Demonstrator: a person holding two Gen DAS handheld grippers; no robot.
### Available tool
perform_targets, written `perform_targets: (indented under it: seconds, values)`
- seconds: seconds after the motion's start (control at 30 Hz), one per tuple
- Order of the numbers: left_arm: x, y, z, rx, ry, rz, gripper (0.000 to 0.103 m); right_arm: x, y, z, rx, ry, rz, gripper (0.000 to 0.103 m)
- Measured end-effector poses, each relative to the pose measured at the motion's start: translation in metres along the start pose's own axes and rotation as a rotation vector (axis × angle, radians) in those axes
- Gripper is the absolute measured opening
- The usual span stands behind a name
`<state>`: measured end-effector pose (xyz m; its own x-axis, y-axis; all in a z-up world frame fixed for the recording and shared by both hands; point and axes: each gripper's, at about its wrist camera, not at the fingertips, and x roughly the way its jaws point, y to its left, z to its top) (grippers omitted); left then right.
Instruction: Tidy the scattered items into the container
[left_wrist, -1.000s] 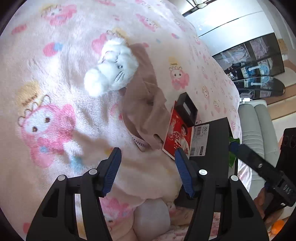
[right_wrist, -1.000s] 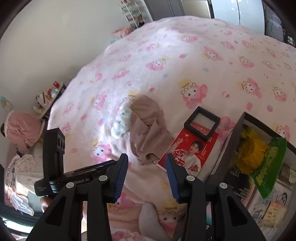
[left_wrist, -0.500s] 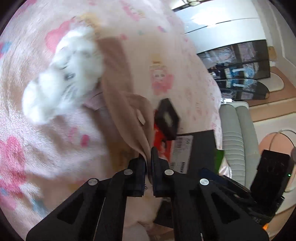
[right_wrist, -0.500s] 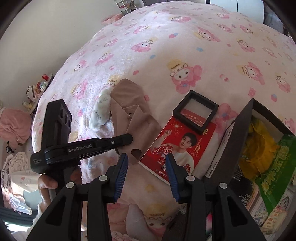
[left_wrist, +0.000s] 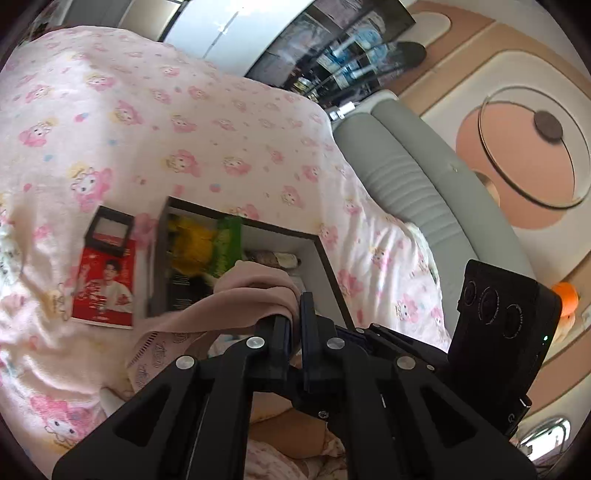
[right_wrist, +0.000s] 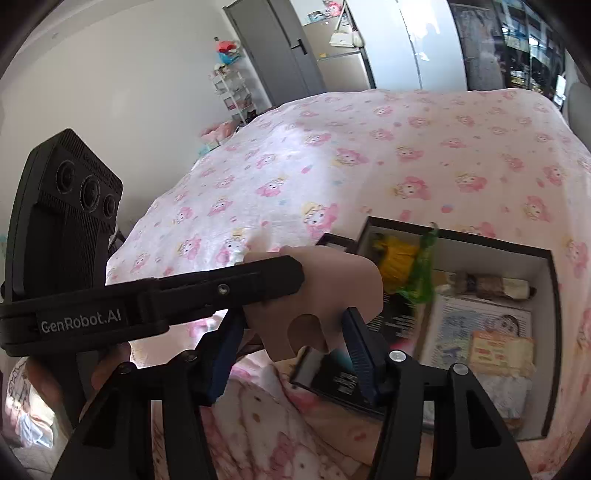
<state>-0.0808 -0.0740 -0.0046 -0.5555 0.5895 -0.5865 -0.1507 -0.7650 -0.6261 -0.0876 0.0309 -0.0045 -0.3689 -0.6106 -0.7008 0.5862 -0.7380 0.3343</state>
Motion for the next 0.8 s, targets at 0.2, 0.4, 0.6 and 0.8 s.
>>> perform_targets:
  seconds: [0.2, 0.4, 0.6, 0.8]
  values:
    - [0.091, -0.044, -0.014, 0.104, 0.191, 0.012, 0.002, -0.025, -0.079, -0.034, 0.147, 0.016, -0.152, 0.052]
    - [0.131, -0.042, -0.031, 0.148, 0.22, 0.101, 0.005, -0.031, -0.115, -0.054, 0.176, 0.016, -0.168, 0.011]
    - [0.119, -0.02, -0.027, 0.076, 0.185, 0.131, 0.024, -0.022, -0.143, -0.058, 0.255, 0.047, -0.223, 0.011]
    - [0.126, -0.001, -0.025, -0.006, 0.206, 0.203, 0.03, -0.003, -0.147, -0.061, 0.266, 0.11, -0.188, 0.048]
